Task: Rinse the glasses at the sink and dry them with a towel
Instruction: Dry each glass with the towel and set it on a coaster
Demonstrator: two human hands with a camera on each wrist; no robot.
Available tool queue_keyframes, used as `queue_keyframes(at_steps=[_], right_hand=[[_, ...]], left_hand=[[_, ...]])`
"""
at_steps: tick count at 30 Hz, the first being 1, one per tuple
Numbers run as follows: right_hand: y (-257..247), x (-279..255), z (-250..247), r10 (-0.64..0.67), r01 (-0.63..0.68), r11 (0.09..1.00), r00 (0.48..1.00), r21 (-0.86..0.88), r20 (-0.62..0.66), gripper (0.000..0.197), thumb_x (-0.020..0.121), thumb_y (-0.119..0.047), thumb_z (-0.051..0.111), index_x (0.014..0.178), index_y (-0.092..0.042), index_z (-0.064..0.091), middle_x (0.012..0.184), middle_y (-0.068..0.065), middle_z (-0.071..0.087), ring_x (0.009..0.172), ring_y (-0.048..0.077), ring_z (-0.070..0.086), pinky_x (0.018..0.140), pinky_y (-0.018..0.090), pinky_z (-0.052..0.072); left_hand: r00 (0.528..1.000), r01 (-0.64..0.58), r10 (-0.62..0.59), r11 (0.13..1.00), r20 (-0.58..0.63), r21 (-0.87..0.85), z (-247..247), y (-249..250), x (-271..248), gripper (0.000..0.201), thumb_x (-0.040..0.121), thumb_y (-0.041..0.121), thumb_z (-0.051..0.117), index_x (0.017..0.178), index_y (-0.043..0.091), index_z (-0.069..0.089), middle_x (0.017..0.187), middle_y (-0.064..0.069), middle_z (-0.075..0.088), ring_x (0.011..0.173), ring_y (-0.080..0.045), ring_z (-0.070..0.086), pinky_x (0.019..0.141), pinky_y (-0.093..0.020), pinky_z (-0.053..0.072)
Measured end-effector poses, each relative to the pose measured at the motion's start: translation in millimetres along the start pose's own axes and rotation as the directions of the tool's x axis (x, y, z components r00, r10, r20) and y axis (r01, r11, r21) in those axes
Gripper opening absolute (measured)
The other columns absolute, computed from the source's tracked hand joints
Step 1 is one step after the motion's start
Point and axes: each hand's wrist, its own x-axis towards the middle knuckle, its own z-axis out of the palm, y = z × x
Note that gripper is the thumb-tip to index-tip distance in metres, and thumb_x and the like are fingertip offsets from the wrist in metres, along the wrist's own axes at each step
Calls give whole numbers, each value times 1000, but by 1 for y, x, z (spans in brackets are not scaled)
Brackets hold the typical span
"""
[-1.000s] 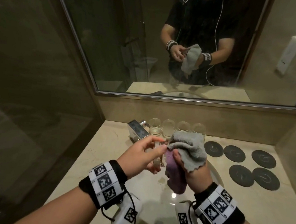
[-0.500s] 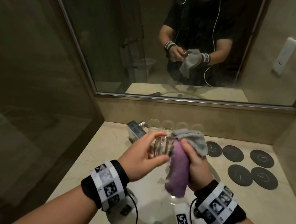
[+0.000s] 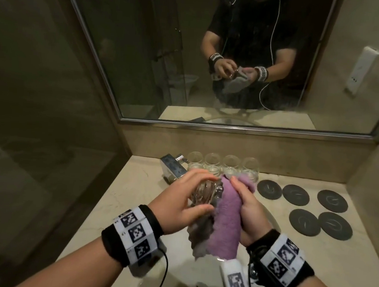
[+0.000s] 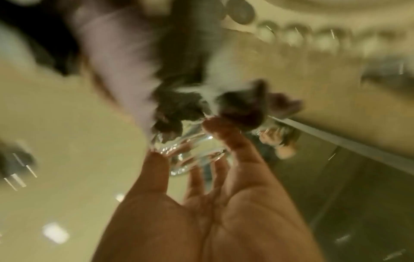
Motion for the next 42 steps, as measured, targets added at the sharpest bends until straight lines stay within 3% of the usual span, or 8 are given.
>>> queue_keyframes(at_steps=[5,11,16,22,28,35,39,42], right_hand=[[4,-6,2,-451,401,831,891,-386,-46,30,78,-28,66,99,-6,69,102,15,72,98,32,68,86,38,55],[3,-4,5,13,-12,1000,999,27,-46,51,91,-37,56,123,3,54,122,32,57,106,44,58,97,57,44],[10,-1,2,-347,314,916,932,-248,-102,38,81,-24,66,107,4,63,106,23,69,99,38,67,89,46,55],[1,-6,15,59,-59,998,998,25,-9,36,93,-35,53,102,-5,70,100,23,67,83,34,65,75,43,55],[10,1,12,-263,250,958,961,-141,-87,42,78,-26,69,105,6,62,104,28,67,93,38,67,81,44,56],[4,0,17,58,-47,994,992,102,-109,45,94,-37,54,125,-4,55,126,30,56,114,47,55,103,61,38],[9,1,17,-196,198,980,975,4,-100,38,85,-25,59,112,2,57,107,26,66,90,36,68,73,43,58],[9,0,19,-121,122,993,992,9,-44,32,88,-32,55,99,-5,69,93,17,69,76,25,68,64,34,56]], left_hand=[[890,411,-452,732,64,-544,3,5,6,42,88,34,60,127,20,50,121,-8,55,71,-19,66,63,-27,56],[997,59,-59,998,-41,-17,3,-2,-1,53,86,30,69,133,22,47,125,10,50,112,5,50,93,-13,44],[897,410,-436,761,72,-503,4,3,6,51,80,42,62,124,19,51,118,-9,57,75,-19,63,65,-31,56],[999,34,-33,999,-28,20,-1,-6,-1,53,83,33,71,130,23,49,122,7,53,108,1,54,92,-16,46],[910,371,-416,798,11,-474,-1,-1,6,54,77,44,65,123,22,50,114,-5,57,69,-14,62,59,-26,52],[996,79,-82,992,-25,-99,-5,-4,1,57,84,38,70,134,27,44,127,9,52,112,-2,54,95,-22,49],[919,350,-395,827,-11,-439,0,-2,5,60,78,55,66,127,26,45,120,-3,59,76,-13,63,68,-32,53],[968,213,-244,929,-67,-304,-2,1,1,50,83,35,72,125,20,50,115,-1,60,85,-12,64,74,-25,53]])
